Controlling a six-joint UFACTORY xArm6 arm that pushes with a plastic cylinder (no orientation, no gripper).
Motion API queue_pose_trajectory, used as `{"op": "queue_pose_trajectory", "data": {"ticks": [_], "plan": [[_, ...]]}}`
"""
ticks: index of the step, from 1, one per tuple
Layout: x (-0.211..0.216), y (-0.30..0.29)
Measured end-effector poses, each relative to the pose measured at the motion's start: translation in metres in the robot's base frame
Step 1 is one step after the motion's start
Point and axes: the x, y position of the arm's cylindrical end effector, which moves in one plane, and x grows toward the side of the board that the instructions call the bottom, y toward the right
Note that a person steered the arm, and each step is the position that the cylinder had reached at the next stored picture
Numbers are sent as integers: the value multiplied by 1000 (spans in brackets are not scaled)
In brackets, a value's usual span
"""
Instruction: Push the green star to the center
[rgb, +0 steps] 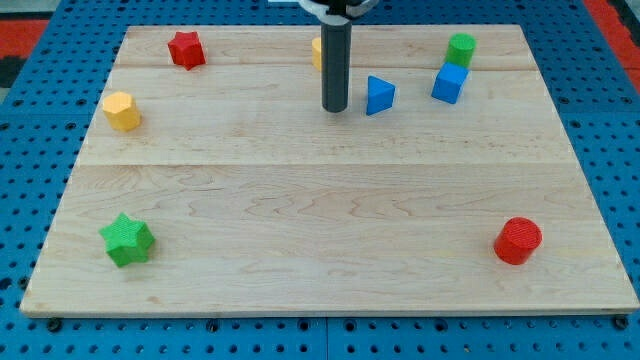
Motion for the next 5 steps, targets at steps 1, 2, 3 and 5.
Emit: {"op": "queue_pose_trajectory", "data": {"ticks": [1, 2, 3, 5], "plan": [[0, 68], [0, 102], [8, 110], [141, -87]]}}
